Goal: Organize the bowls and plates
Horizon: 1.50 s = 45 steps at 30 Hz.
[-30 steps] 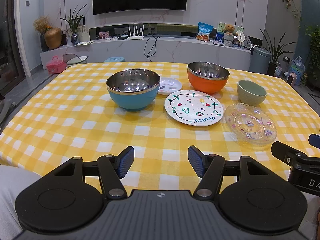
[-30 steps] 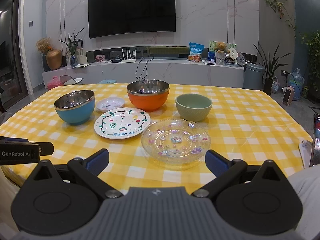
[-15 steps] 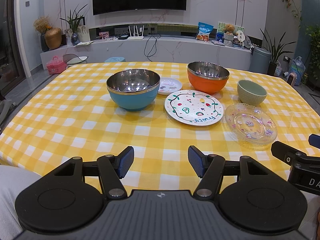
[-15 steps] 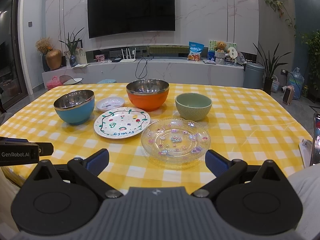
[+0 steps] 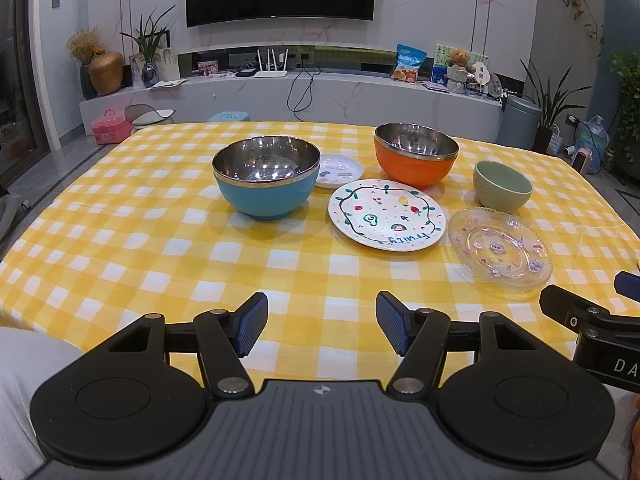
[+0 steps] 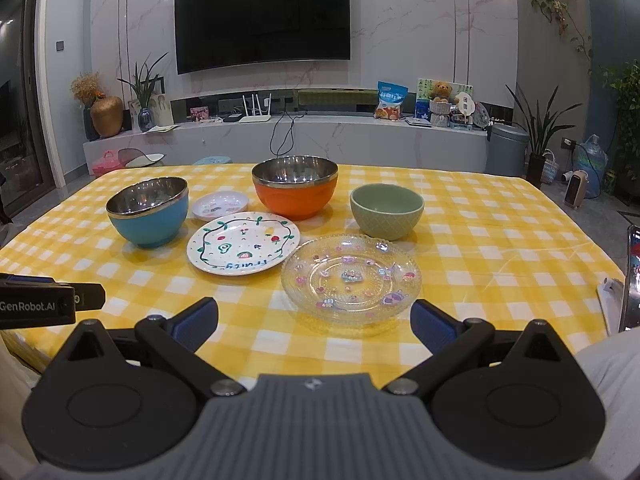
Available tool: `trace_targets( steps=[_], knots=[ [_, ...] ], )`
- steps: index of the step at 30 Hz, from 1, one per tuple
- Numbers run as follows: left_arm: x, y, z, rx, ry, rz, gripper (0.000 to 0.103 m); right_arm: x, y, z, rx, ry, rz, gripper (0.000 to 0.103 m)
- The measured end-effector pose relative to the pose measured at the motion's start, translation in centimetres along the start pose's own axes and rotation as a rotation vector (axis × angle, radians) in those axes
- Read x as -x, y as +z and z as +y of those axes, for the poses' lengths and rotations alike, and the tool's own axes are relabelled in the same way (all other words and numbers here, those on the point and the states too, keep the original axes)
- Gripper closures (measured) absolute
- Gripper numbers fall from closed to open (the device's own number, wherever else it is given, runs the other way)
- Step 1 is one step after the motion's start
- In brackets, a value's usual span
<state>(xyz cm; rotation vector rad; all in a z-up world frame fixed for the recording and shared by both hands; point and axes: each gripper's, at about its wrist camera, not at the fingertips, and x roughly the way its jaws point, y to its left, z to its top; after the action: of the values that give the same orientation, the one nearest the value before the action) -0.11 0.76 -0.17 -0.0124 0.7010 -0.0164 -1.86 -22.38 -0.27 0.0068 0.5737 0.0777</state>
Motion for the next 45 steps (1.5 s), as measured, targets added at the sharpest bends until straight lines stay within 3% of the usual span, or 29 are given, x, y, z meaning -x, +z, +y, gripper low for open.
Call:
trace_targets(
  steps=[36,45],
  knots=[
    [0.0,-0.1,-0.1,0.002,-0.002,0.001,0.030,-0.3,0.3,0.6,0.024,-0.010,0.019,0.003],
    [-0.4,0.4,-0.8,-0.017,-0.021,0.053,0.030,-1.4,1.2,-0.1,-0.014,0.015,0.109,0.003]
  ],
)
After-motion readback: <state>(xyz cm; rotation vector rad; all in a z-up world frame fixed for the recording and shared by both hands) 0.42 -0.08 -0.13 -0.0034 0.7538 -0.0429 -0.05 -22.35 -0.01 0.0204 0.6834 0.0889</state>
